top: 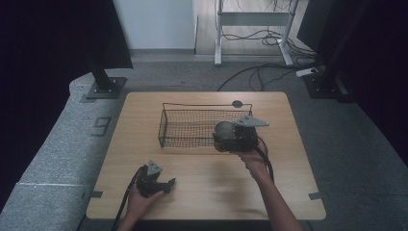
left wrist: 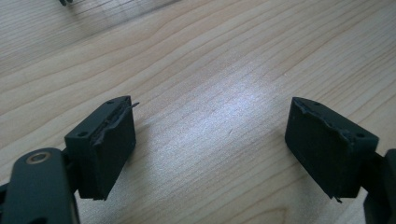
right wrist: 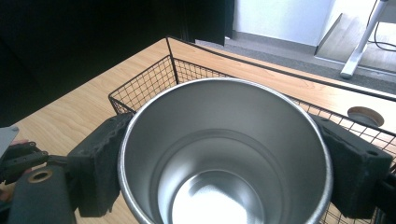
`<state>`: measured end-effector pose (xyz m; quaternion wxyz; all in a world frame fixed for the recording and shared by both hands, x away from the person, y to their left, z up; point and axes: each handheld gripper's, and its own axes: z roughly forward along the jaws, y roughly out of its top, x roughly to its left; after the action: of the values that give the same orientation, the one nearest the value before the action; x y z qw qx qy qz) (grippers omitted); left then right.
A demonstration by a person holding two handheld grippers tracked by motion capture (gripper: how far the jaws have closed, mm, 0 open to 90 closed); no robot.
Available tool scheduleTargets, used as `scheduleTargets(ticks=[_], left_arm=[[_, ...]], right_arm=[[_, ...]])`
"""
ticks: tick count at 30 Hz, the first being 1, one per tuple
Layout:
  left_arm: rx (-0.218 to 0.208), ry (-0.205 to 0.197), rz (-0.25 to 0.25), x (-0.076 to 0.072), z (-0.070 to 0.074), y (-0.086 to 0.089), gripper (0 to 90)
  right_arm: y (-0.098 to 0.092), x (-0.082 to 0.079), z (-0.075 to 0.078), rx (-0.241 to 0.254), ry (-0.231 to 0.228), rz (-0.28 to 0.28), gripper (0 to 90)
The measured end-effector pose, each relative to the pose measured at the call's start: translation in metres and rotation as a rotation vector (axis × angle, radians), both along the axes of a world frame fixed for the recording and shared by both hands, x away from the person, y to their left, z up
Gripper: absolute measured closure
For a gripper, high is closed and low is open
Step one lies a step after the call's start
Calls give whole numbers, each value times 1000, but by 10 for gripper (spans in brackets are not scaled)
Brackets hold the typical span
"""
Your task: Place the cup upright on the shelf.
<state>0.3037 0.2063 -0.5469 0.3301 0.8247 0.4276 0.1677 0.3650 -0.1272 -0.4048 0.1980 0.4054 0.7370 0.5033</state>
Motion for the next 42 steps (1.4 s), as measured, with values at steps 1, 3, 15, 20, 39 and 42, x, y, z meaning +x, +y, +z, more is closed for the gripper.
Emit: scheduleTargets(ticks=[1, 3, 15, 20, 39, 42], left_arm=[[0, 0, 0, 0, 0, 0, 163], [0, 0, 0, 0, 0, 0, 163], [0, 1, 0, 0, 0, 0, 163], [0, 1, 0, 0, 0, 0, 163], [-2, 0, 1, 0, 0, 0, 163], [-2, 1, 1, 0, 0, 0, 163]], right_arm=[[1, 1, 0, -1, 1, 2, 134], [2, 3, 2, -4, 3, 4, 134], [3, 15, 1, -5, 12, -15, 134], [2, 19, 1, -9, 14, -24, 134], [3, 36, 9, -25, 16, -55, 134], [3, 39, 9, -30, 18, -60, 133]])
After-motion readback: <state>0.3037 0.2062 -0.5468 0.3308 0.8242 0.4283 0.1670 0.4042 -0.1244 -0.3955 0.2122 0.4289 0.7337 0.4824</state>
